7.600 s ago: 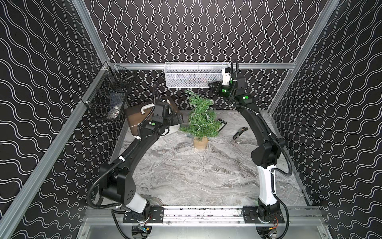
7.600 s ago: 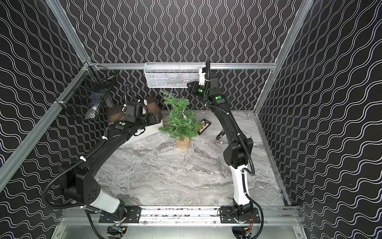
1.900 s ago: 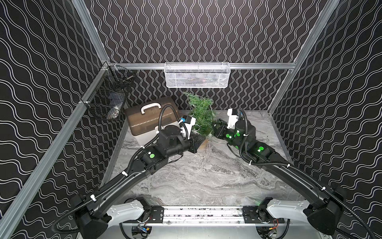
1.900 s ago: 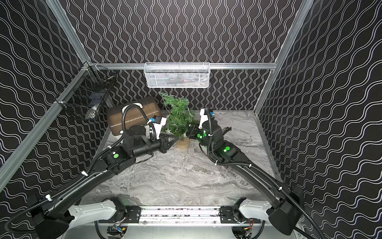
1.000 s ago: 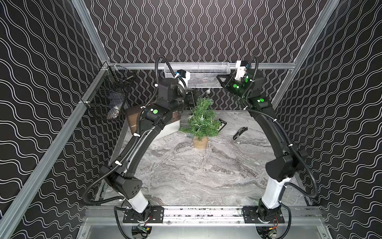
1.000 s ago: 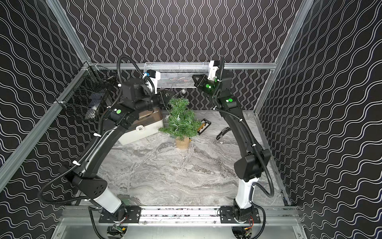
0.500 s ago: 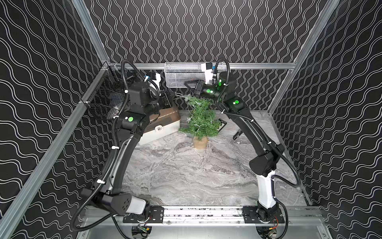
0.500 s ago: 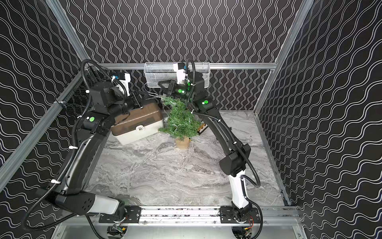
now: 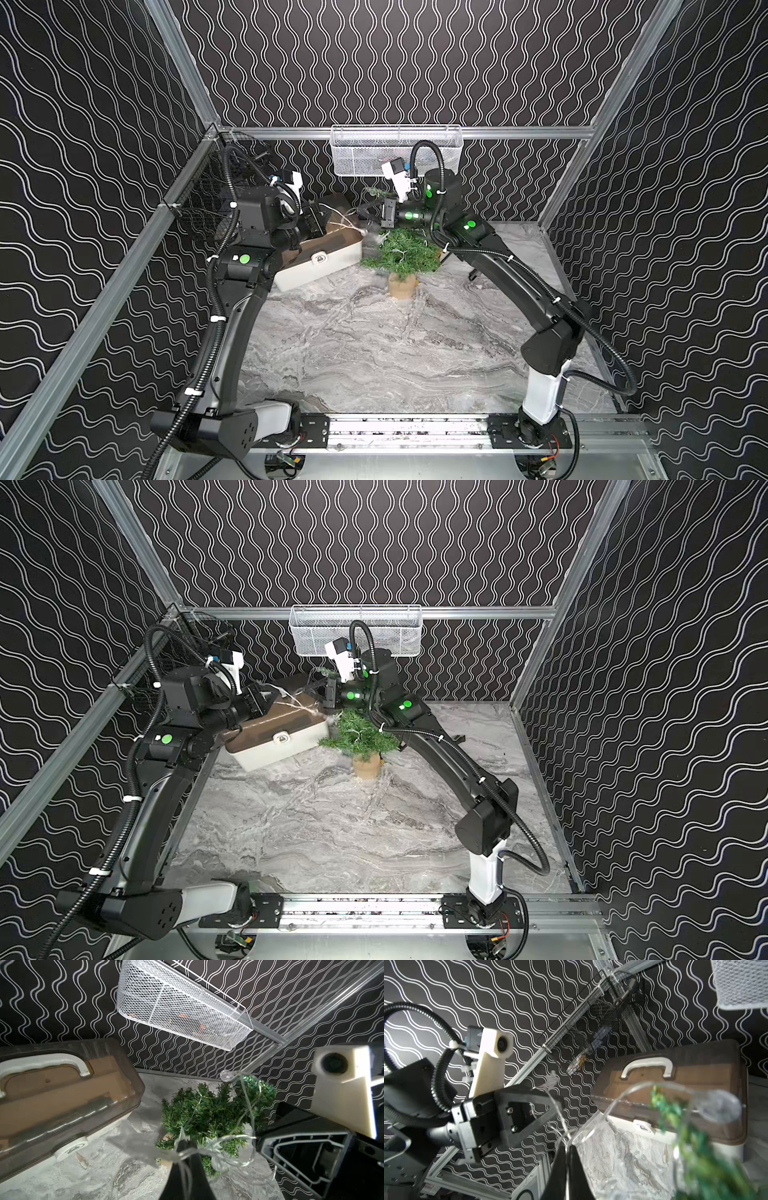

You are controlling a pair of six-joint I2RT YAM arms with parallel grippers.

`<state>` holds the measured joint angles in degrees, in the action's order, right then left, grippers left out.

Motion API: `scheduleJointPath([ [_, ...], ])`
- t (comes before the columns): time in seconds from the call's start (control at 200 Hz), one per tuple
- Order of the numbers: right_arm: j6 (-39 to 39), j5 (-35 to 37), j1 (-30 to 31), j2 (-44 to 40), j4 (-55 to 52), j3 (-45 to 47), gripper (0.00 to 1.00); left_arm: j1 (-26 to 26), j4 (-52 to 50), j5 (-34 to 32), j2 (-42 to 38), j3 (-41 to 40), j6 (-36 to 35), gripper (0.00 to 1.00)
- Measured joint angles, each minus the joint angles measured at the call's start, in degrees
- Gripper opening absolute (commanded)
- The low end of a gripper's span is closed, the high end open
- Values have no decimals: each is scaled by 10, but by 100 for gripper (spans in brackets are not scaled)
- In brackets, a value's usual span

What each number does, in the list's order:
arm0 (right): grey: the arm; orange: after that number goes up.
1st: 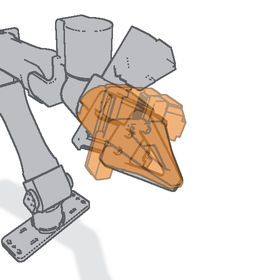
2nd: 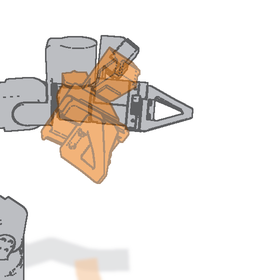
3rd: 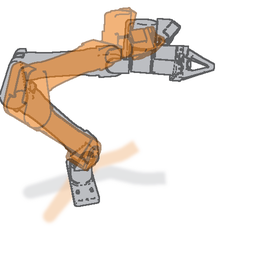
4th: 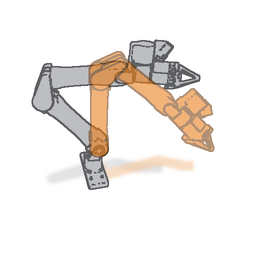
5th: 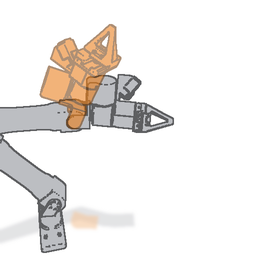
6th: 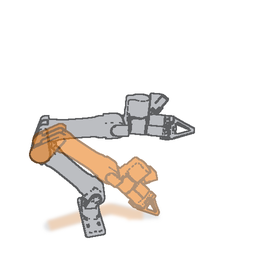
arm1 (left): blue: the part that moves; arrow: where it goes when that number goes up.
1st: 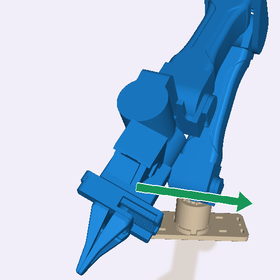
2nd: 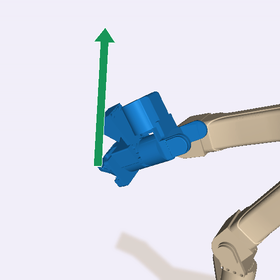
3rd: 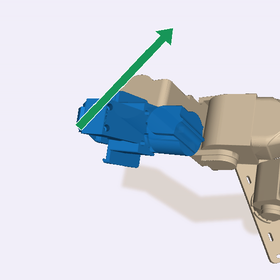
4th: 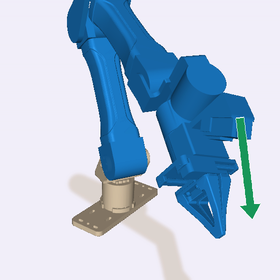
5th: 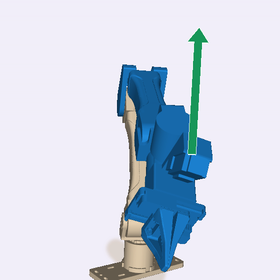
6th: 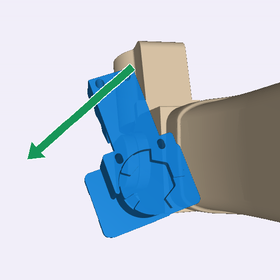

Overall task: Remove string lights from the small christmas tree
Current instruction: Remove the light string from the Christmas tree.

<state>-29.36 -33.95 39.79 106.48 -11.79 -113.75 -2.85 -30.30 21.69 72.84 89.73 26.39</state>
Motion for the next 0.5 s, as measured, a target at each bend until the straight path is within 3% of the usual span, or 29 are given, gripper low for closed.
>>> scheduleJointPath([
  [0.275, 33, 19, 25, -141, -6, 268, 0, 0, 0, 53, -67, -117, -10, 18],
  [0.5, 37, 54, 25, -179, -1, 342, 0, -6, 52, 103, -89, -227, 24, 23],
])
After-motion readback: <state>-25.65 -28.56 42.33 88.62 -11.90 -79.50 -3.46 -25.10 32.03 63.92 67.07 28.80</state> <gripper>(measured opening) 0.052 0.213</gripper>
